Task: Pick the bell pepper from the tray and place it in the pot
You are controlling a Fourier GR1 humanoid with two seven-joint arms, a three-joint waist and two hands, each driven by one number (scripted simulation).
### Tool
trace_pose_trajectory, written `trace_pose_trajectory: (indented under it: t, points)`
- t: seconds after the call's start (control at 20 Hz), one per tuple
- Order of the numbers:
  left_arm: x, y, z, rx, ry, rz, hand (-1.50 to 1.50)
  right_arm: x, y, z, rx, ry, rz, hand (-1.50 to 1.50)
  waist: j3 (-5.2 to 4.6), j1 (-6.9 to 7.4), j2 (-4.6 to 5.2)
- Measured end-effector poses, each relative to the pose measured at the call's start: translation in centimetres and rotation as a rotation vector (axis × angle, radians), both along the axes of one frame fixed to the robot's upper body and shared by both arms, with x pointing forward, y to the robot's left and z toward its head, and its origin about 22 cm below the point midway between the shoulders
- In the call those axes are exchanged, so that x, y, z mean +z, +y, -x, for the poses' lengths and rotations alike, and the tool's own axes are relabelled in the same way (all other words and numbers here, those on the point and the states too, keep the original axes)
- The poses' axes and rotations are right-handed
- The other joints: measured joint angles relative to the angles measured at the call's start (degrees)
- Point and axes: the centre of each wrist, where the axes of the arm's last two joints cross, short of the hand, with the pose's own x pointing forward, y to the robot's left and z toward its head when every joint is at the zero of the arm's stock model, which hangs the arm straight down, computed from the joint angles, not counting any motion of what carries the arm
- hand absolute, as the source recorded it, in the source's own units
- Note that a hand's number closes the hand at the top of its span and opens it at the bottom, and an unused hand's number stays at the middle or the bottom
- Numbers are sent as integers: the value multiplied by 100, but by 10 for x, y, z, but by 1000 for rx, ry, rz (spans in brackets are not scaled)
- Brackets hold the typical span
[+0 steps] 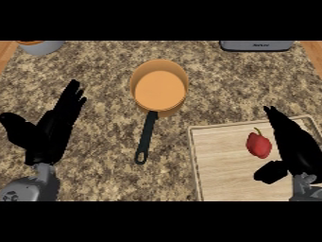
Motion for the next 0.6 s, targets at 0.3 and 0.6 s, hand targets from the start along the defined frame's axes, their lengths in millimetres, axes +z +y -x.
trace_pose_trajectory:
  t: [0.3,0.6]
  points:
    - [-3,0,1,15,-2,-2,0,-12,5,-12,-25,76,54,-150,1,-1,1]
    - [1,1,8,10,-1,2,0,-25,3,-17,-32,115,68,-150,-1,-2,-2]
